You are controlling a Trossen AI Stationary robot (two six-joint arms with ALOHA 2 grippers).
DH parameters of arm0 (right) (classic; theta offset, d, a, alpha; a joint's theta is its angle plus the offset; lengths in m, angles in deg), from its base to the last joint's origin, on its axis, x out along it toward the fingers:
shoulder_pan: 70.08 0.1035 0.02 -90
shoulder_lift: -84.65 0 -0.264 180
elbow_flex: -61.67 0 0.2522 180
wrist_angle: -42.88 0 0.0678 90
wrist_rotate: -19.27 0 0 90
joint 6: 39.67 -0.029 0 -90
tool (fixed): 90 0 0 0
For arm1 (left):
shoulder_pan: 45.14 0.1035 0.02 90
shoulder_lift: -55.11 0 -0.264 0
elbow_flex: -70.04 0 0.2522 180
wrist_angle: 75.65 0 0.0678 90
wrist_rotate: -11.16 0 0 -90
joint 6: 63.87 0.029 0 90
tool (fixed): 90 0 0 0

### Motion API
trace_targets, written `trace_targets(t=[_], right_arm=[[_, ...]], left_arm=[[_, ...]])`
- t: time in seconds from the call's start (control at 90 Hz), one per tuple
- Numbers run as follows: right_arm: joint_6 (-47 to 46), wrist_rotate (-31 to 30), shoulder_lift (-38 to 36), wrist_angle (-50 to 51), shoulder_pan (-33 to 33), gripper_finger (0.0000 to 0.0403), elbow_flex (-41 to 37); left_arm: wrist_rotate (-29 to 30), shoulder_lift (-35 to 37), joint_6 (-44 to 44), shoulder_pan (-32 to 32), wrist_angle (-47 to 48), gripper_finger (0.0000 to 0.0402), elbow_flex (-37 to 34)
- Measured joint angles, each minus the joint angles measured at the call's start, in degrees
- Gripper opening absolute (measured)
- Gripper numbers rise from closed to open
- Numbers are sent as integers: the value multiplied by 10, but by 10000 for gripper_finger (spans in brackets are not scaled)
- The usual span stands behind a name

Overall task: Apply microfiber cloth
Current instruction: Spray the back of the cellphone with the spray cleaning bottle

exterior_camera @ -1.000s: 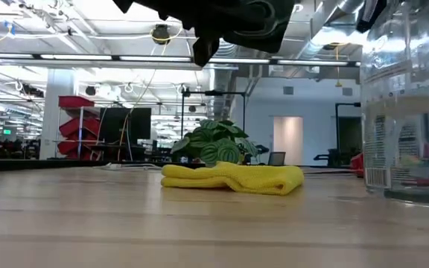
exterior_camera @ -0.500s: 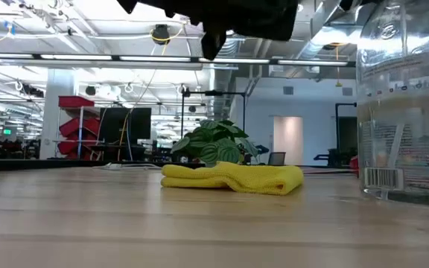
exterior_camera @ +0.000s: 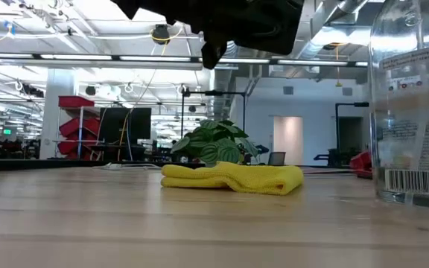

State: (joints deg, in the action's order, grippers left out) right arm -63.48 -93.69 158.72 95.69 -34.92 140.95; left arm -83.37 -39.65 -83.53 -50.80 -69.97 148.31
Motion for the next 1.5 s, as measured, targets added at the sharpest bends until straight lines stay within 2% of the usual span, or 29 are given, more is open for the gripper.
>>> trace_targets(t=[0.089, 0.233, 0.389, 0.644, 0.822, 1.078, 1.156, 1.311, 1.5], right_arm=[[-30, 21, -2, 49, -1, 324, 20], [-92, 23, -3, 135, 12, 324, 58], [-111, 79, 0, 131, 33, 324, 60], [-197, 88, 3, 97, 49, 324, 60], [-181, 114, 2, 85, 50, 324, 60], [-33, 118, 0, 88, 35, 324, 75], [-41, 148, 0, 111, 21, 324, 76], [-120, 260, 1, 129, 6, 324, 76], [-178, 284, 2, 56, 24, 323, 76]], left_arm=[[0, 0, -1, 0, 1, 4, 0], [0, 0, -1, 0, 2, 4, 0], [0, 0, -1, 0, 1, 4, 0], [0, 0, -1, 0, 2, 4, 0], [0, 0, -1, 0, 2, 4, 0], [-10, 0, -1, 0, 13, 4, 0], [-10, 0, -3, -1, 13, 4, 0], [-10, 0, -7, -6, 13, 4, 0], [-10, 0, -3, -8, 13, 4, 0]])
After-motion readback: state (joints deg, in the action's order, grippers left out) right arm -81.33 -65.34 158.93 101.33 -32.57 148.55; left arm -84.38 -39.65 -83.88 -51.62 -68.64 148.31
